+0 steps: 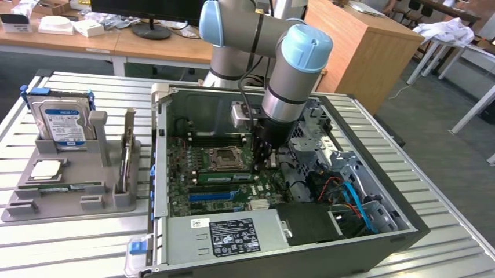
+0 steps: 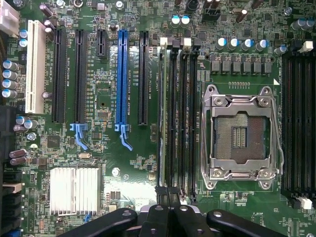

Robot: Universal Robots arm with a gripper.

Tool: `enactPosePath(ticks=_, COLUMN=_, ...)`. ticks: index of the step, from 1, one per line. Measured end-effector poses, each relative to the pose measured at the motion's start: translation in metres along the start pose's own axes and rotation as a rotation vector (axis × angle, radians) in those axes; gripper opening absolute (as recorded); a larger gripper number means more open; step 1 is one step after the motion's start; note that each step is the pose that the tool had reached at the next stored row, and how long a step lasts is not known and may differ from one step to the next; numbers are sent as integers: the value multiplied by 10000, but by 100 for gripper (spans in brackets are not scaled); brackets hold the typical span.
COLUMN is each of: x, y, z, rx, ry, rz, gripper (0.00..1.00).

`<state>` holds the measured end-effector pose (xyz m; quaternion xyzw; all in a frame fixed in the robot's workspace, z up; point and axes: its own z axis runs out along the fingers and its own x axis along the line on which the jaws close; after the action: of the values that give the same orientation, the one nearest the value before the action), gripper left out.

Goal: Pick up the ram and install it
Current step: 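Press down the ram until it locks into place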

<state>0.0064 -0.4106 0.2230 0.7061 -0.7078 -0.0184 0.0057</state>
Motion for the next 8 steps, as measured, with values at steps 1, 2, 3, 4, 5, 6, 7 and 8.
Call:
enactPosePath(ticks=1, x=0, y=0, z=1, rx=1, ry=0, rz=0, gripper=10)
enactPosePath(ticks=2, x=0, y=0, z=3, rx=1, ry=1, rz=0, gripper=10)
enactPosePath(ticks=3, x=0, y=0, z=4, rx=0, ry=2, rz=0, gripper=10)
enactPosePath(ticks=4, x=0, y=0, z=4, rx=0, ry=3, rz=0, gripper=10)
enactPosePath(ticks=5, x=0, y=0, z=5, rx=0, ry=2, rz=0, gripper=10)
enactPosePath(ticks=6, x=0, y=0, z=5, rx=0, ry=2, rz=0, gripper=10)
enactPosePath(ticks=7, x=0, y=0, z=6, rx=0, ry=0, rz=0, gripper=10)
enactPosePath(ticks=8, x=0, y=0, z=6, rx=0, ry=0, rz=0, gripper=10)
